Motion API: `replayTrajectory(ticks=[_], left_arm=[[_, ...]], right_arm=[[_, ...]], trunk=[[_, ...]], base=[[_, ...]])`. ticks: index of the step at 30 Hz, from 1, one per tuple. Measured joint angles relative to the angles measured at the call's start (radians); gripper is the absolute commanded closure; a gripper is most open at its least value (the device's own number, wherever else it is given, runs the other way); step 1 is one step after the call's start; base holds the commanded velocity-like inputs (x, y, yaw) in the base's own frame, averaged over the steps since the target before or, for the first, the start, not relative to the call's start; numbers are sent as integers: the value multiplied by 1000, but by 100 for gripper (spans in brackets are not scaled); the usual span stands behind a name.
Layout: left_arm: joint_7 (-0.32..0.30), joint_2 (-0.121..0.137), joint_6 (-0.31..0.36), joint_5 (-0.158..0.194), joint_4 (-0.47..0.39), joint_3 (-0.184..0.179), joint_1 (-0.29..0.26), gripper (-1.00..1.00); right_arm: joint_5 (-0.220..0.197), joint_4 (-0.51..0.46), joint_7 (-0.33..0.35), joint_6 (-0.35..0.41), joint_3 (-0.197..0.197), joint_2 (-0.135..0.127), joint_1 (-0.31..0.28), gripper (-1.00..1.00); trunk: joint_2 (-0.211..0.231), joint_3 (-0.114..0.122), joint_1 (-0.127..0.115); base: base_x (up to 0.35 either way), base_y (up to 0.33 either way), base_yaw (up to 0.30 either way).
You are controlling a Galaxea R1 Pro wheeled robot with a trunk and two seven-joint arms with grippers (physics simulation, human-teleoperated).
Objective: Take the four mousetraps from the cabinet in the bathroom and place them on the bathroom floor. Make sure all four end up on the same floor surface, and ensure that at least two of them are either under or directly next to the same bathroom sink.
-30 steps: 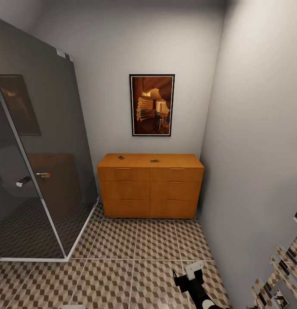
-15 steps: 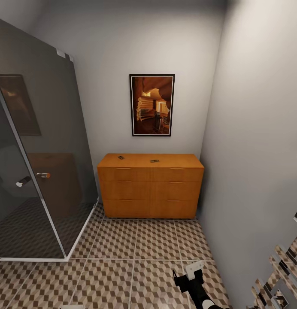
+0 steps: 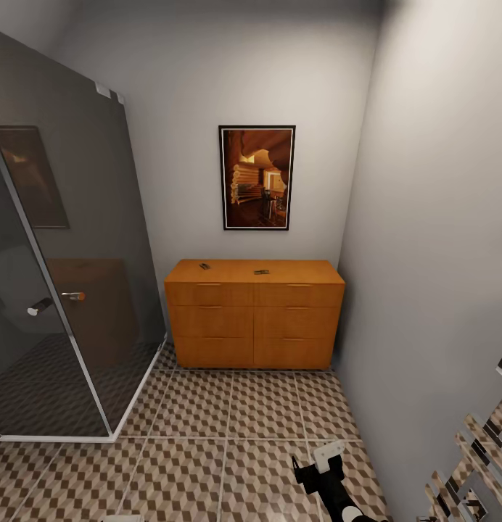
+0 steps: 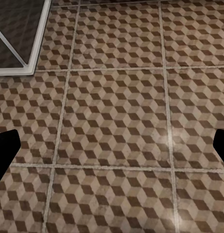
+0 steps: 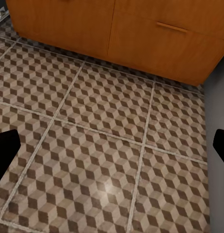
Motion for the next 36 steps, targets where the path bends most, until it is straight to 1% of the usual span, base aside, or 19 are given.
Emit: replayTrajectory(ticks=[36], left_arm=[[0,0,0,0,0,0,0,-100]], right_arm=[[0,0,0,0,0,0,0,-100]], trunk=[[0,0,0]], base=[[0,0,0]])
